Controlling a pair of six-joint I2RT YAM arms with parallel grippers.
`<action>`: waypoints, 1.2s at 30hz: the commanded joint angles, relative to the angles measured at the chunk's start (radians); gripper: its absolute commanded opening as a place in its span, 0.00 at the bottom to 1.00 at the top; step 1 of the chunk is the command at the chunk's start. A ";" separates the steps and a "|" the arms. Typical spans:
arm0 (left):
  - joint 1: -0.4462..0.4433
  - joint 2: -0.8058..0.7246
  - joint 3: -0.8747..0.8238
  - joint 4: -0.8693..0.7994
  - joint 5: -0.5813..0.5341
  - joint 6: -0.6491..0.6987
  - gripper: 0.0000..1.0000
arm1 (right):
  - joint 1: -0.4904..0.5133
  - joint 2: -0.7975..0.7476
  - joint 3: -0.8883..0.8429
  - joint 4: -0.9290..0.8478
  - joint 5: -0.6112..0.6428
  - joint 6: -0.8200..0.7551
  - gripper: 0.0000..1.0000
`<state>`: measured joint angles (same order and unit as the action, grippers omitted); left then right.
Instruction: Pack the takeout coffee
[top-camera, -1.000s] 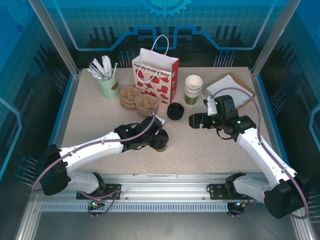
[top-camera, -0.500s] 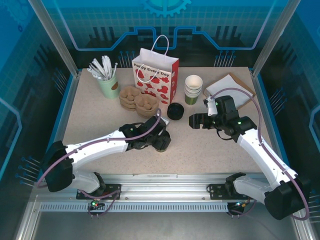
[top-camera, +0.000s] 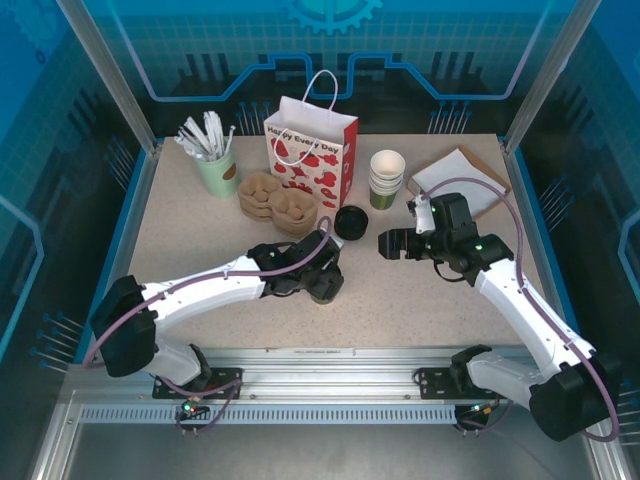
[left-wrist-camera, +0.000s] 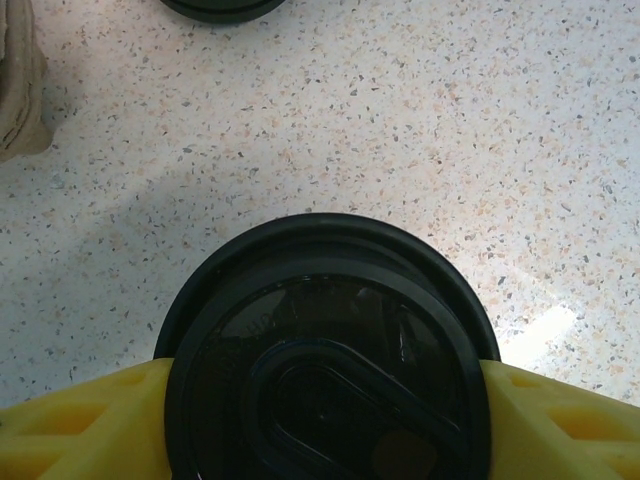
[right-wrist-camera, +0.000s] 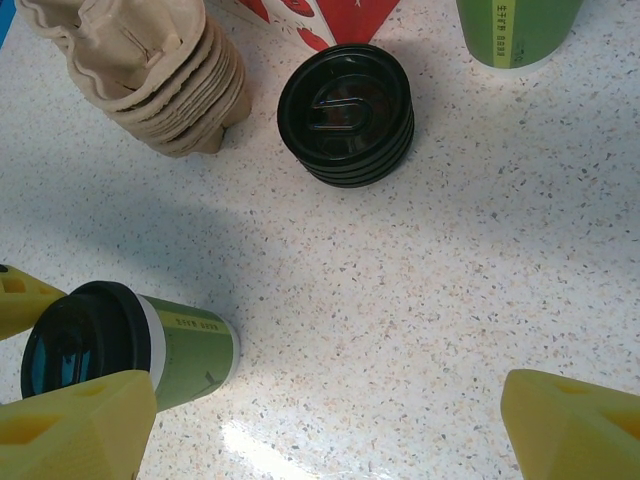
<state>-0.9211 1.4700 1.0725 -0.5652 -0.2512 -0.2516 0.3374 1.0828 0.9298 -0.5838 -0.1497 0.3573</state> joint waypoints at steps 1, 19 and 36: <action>-0.009 0.047 -0.015 -0.151 0.018 0.025 0.66 | -0.009 -0.009 -0.002 -0.009 -0.011 -0.011 0.91; 0.014 0.152 -0.031 -0.284 0.111 0.020 0.60 | -0.008 -0.003 -0.009 -0.021 -0.013 -0.005 0.91; 0.032 0.125 0.019 -0.215 0.097 -0.029 0.62 | -0.004 -0.004 0.006 -0.034 -0.010 -0.009 0.91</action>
<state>-0.8967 1.5307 1.1389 -0.6422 -0.2131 -0.2455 0.3374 1.0931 0.9154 -0.5919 -0.1497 0.3576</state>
